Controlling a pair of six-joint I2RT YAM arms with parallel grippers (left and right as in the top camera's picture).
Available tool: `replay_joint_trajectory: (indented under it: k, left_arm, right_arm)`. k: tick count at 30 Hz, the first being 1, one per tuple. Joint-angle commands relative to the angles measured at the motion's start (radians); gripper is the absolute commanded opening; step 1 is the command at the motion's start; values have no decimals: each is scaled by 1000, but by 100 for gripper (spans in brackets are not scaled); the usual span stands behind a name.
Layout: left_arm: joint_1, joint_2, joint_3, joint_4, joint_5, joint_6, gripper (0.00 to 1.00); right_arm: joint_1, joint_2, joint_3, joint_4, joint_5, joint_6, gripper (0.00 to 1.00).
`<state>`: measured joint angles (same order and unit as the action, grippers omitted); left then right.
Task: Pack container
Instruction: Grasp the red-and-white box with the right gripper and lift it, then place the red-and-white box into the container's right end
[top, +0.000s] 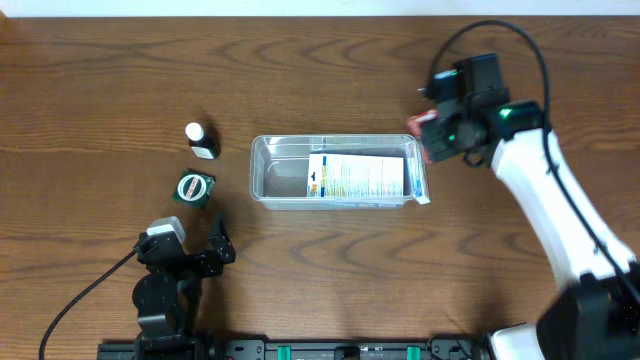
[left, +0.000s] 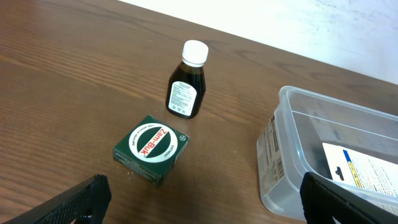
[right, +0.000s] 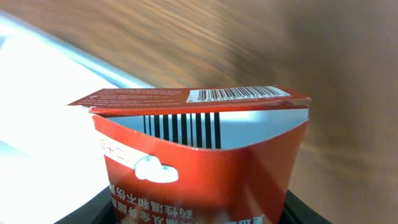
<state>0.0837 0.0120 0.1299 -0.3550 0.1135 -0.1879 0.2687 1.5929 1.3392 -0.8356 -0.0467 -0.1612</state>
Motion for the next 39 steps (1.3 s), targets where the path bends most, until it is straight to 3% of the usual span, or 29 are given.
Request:
replay_joint_trajectory:
  k: [1,9,21,27,34,35,36,39]
  left_arm:
    - [-3,-2,-21,-2,6,-13,98]
    - [-3,-2,-21,-2,6,-13,98]
    - [-3,-2,-21,-2,6,-13,98]
    - [-3,-2,-21,-2,6,-13,98]
    - [-3,-2,-21,-2,6,-13,98]
    - [-3,-2,-21,-2,6,-13,98]
    - [-3,-2,-21,-2,6,-13,98]
    - [-3,-2,-21,-2,6,-13,98]
  right_arm:
    - [106,-71,9,-3,-25,-175,49]
    - [290,-76,3,-25,-24,-404,58]
    - [260,111,-3,-80,13,-728,59]
    - [247,200,-3,-30,224,-869,57]
    - [233,218,-3,5,219,-886,68]
    - [233,217,-2,16,219,-866,92]
    - [234,215,2,32,218,-830,99]
    - [235,197,21,50,161,-739,99]
